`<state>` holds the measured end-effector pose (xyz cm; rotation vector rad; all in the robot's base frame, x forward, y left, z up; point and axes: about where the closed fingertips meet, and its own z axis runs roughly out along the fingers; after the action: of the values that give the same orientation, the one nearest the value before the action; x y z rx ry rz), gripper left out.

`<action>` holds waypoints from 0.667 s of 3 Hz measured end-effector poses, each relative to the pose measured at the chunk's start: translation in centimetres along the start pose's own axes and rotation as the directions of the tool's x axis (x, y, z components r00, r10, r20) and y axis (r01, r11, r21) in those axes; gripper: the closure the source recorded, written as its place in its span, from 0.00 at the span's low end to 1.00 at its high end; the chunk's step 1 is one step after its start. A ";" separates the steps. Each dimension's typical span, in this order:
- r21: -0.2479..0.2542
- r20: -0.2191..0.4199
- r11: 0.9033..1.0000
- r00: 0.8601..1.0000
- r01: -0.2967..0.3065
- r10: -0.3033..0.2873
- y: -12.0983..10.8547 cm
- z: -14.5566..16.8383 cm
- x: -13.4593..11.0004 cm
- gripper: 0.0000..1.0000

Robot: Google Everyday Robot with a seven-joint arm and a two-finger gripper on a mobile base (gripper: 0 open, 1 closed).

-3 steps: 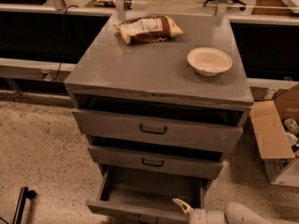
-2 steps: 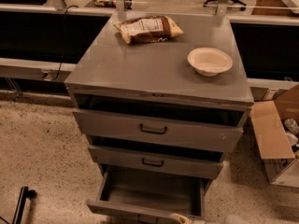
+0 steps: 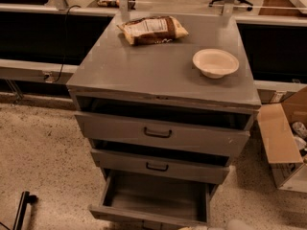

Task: Close bottom drawer

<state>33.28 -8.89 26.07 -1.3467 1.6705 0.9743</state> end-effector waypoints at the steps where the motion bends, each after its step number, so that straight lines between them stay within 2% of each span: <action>1: 0.074 0.000 0.997 1.000 -0.015 0.015 -1.5 1.2 3.3 0.87; 2: 0.149 0.028 0.988 0.999 -0.038 0.034 -2.7 3.3 8.8 1.00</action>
Offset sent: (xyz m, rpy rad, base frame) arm 0.0289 -0.0241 -0.1677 0.0185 -0.0595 -0.2594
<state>34.92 -9.86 16.45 -1.2046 1.7180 0.8646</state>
